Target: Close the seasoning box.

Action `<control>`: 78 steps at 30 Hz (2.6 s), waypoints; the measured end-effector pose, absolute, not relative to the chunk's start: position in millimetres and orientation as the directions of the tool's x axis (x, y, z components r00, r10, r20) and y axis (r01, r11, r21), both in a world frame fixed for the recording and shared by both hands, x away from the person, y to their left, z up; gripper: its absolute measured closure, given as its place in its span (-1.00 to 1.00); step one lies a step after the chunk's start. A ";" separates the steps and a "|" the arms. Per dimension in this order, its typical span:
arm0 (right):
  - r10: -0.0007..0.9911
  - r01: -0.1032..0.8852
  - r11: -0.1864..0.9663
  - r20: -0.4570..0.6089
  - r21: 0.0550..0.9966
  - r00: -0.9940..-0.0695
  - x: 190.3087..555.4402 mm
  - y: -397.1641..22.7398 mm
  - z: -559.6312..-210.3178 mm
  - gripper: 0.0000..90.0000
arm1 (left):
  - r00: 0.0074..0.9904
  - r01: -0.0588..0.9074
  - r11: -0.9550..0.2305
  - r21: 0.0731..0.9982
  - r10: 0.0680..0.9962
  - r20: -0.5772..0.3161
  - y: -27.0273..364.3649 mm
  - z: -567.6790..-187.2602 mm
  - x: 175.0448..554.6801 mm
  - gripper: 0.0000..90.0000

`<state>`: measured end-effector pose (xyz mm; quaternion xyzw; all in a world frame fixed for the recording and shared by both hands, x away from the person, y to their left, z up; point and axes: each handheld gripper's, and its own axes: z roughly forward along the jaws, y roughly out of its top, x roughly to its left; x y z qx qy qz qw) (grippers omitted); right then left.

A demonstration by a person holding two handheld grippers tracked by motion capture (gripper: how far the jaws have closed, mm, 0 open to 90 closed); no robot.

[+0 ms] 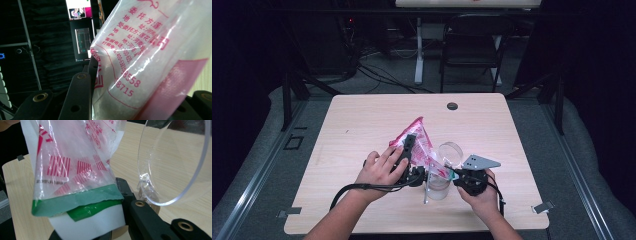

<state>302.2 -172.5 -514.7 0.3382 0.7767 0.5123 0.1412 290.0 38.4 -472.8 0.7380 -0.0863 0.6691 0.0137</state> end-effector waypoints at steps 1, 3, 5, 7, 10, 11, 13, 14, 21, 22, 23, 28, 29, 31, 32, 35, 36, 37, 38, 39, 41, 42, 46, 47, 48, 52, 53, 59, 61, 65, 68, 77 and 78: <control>0.670 0.382 0.245 0.130 0.891 -0.731 302.4 -172.5 -514.8 1.00 | 0.088 -0.146 -0.984 -0.098 -0.112 0.990 38.3 -472.5 289.9 0.53; 0.672 0.383 0.247 0.127 0.890 -0.729 302.6 -172.5 -514.9 1.00 | 0.080 -0.153 -0.983 -0.104 -0.118 0.990 38.2 -471.9 289.9 0.54; 0.672 0.383 0.247 0.127 0.890 -0.730 302.6 -172.5 -514.9 1.00 | 0.076 -0.154 -0.983 -0.104 -0.117 0.990 38.2 -472.1 289.6 0.53; 0.672 0.383 0.246 0.128 0.890 -0.729 302.9 -172.5 -514.9 1.00 | 0.080 -0.151 -0.984 -0.099 -0.112 0.990 38.6 -472.7 289.2 0.53; 0.674 0.384 0.242 0.130 0.891 -0.727 302.7 -172.1 -514.8 1.00 | 0.070 -0.156 -0.982 -0.107 -0.120 0.990 38.5 -471.9 289.0 0.53; 0.672 0.383 0.243 0.130 0.891 -0.729 302.7 -172.0 -514.8 1.00 | 0.070 -0.156 -0.982 -0.108 -0.120 0.990 38.6 -471.9 289.0 0.53; 0.673 0.383 0.242 0.130 0.891 -0.728 302.8 -171.8 -514.7 1.00 | 0.069 -0.154 -0.982 -0.111 -0.122 0.990 38.7 -471.9 288.9 0.53; 0.671 0.384 0.245 0.129 0.890 -0.730 302.9 -171.8 -514.7 1.00 | 0.071 -0.154 -0.982 -0.113 -0.125 0.990 38.9 -471.9 288.9 0.54; 0.669 0.384 0.249 0.128 0.889 -0.732 303.4 -170.7 -514.6 1.00 | 0.071 -0.151 -0.982 -0.111 -0.123 0.990 40.3 -472.4 288.5 0.54; 0.669 0.384 0.249 0.129 0.889 -0.732 303.6 -170.5 -514.7 1.00 | 0.078 -0.148 -0.983 -0.104 -0.116 0.990 40.7 -473.1 288.3 0.54; 0.668 0.385 0.249 0.130 0.889 -0.732 303.6 -170.4 -514.8 1.00 | 0.076 -0.150 -0.983 -0.106 -0.118 0.990 40.7 -473.3 288.2 0.54; 0.668 0.392 0.253 0.133 0.884 -0.732 303.8 -169.8 -515.2 1.00 | 0.075 -0.147 -0.984 -0.105 -0.116 0.990 41.3 -475.2 287.2 0.54; 0.668 0.392 0.254 0.133 0.884 -0.732 303.8 -169.5 -515.4 1.00 | 0.066 -0.154 -0.982 -0.112 -0.123 0.990 41.2 -474.8 287.1 0.54; 0.669 0.395 0.252 0.136 0.884 -0.730 303.8 -168.7 -515.7 1.00 | 0.073 -0.147 -0.983 -0.109 -0.120 0.990 41.8 -475.2 286.6 0.54; 0.666 0.394 0.257 0.134 0.883 -0.734 304.2 -168.8 -515.8 1.00 | 0.073 -0.148 -0.983 -0.108 -0.119 0.990 42.1 -475.3 286.5 0.54; 0.664 0.399 0.257 0.139 0.880 -0.735 304.8 -167.8 -516.7 1.00 | 0.066 -0.156 -0.981 -0.114 -0.126 0.990 42.1 -475.7 286.5 0.54; 0.662 0.400 0.261 0.139 0.879 -0.737 305.2 -167.7 -517.0 1.00 | 0.066 -0.155 -0.981 -0.114 -0.125 0.990 42.3 -476.1 286.2 0.54; 0.662 0.402 0.262 0.140 0.877 -0.737 305.4 -167.4 -517.4 1.00 | 0.071 -0.149 -0.983 -0.109 -0.121 0.990 42.5 -476.8 285.7 0.54; 0.661 0.403 0.261 0.142 0.877 -0.737 305.7 -167.0 -517.9 1.00 | 0.062 -0.152 -0.982 -0.115 -0.126 0.990 42.2 -476.5 285.5 0.54; 0.660 0.405 0.265 0.142 0.875 -0.738 305.9 -166.9 -518.1 1.00 | 0.062 -0.153 -0.982 -0.109 -0.120 0.991 42.2 -477.3 285.3 0.54; 0.660 0.410 0.274 0.140 0.870 -0.738 306.3 -166.8 -518.5 1.00 | 0.060 -0.153 -0.982 -0.109 -0.120 0.991 42.1 -478.2 284.8 0.54; 0.663 0.411 0.269 0.142 0.871 -0.735 306.3 -166.2 -519.0 1.00 | 0.060 -0.155 -0.982 -0.110 -0.120 0.991 42.0 -478.4 284.7 0.54; 0.663 0.414 0.280 0.138 0.866 -0.736 306.7 -165.6 -519.6 1.00 | 0.066 -0.155 -0.983 -0.099 -0.110 0.992 42.0 -478.9 284.3 0.54; 0.662 0.414 0.281 0.138 0.866 -0.736 306.9 -165.4 -519.7 1.00 | 0.066 -0.156 -0.983 -0.099 -0.111 0.992 41.9 -478.8 284.3 0.54; 0.661 0.413 0.283 0.136 0.866 -0.738 307.0 -165.4 -519.8 1.00 | 0.066 -0.156 -0.983 -0.102 -0.113 0.991 41.7 -478.3 284.2 0.54; 0.661 0.415 0.285 0.136 0.864 -0.738 307.1 -165.0 -519.8 1.00 | 0.063 -0.160 -0.982 -0.100 -0.111 0.992 41.1 -477.3 283.5 0.54; 0.662 0.416 0.283 0.138 0.864 -0.737 307.0 -164.8 -520.0 1.00 | 0.052 -0.163 -0.981 -0.106 -0.116 0.992 40.7 -476.6 283.2 0.54; 0.663 0.418 0.284 0.138 0.863 -0.736 307.7 -163.9 -520.8 1.00 | 0.059 -0.161 -0.981 -0.109 -0.120 0.991 40.3 -476.7 283.0 0.54; 0.660 0.416 0.291 0.134 0.862 -0.739 308.2 -163.5 -521.1 1.00 | 0.058 -0.164 -0.980 -0.113 -0.124 0.991 40.2 -476.6 282.9 0.54; 0.660 0.416 0.294 0.132 0.861 -0.740 308.3 -161.9 -521.7 1.00 | 0.060 -0.164 -0.979 -0.120 -0.131 0.990 40.3 -475.9 283.0 0.54; 0.659 0.414 0.297 0.129 0.861 -0.741 308.3 -161.5 -521.9 1.00 | 0.048 -0.166 -0.978 -0.126 -0.135 0.990 40.1 -475.3 282.8 0.54; 0.659 0.418 0.300 0.130 0.857 -0.741 308.9 -161.6 -522.1 1.00 | 0.056 -0.167 -0.980 -0.113 -0.124 0.991 38.7 -474.6 282.2 0.54; 0.659 0.418 0.302 0.129 0.857 -0.741 309.0 -161.7 -522.1 1.00 | 0.043 -0.173 -0.978 -0.114 -0.124 0.991 38.4 -474.7 282.0 0.54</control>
